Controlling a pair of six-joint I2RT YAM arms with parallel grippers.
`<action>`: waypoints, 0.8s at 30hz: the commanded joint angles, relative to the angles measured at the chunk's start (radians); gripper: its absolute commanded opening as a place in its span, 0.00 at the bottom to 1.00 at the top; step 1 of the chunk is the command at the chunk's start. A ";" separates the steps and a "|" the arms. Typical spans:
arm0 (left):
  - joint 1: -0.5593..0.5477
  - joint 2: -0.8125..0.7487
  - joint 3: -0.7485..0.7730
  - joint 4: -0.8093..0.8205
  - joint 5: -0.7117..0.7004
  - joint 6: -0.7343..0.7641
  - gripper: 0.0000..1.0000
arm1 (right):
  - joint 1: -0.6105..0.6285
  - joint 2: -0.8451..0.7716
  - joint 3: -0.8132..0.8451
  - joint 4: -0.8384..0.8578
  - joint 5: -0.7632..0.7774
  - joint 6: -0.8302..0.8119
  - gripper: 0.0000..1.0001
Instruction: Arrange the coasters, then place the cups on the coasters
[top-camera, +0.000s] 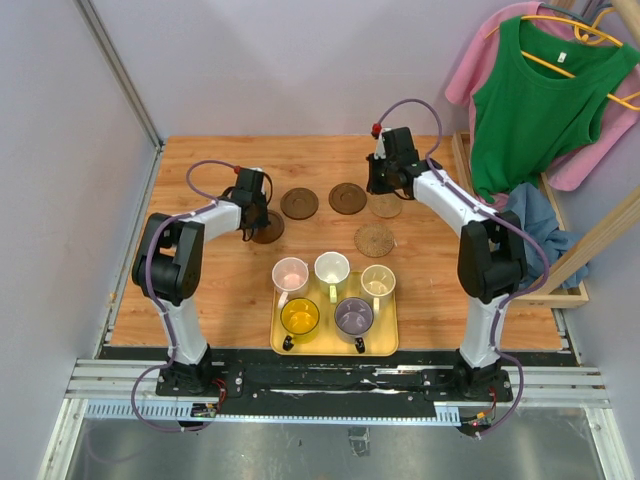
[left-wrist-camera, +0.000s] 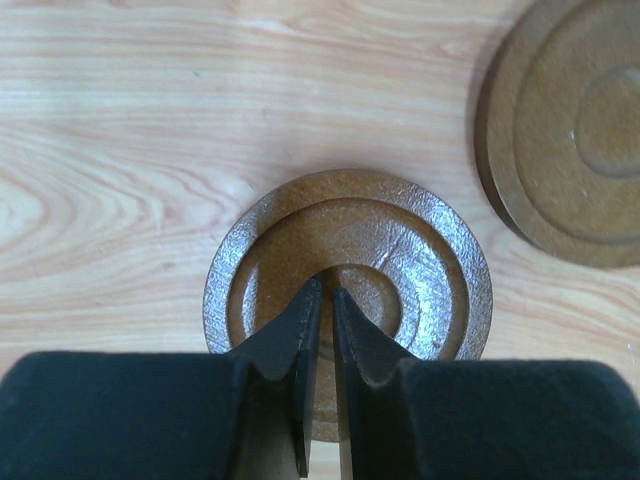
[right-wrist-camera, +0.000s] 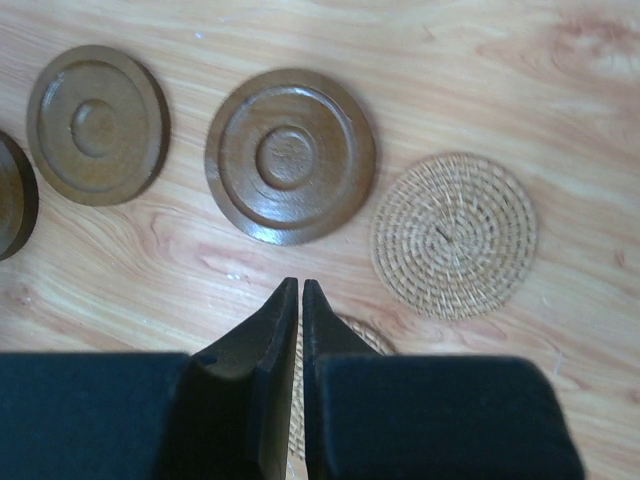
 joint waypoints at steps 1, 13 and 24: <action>0.030 0.094 0.083 -0.043 0.016 0.023 0.16 | 0.056 0.094 0.132 -0.053 -0.017 -0.056 0.07; 0.083 0.321 0.419 -0.142 0.112 0.081 0.17 | 0.091 0.315 0.353 -0.089 0.063 -0.113 0.07; 0.071 0.290 0.410 -0.191 0.188 0.100 0.13 | 0.047 0.374 0.392 -0.080 0.092 -0.090 0.08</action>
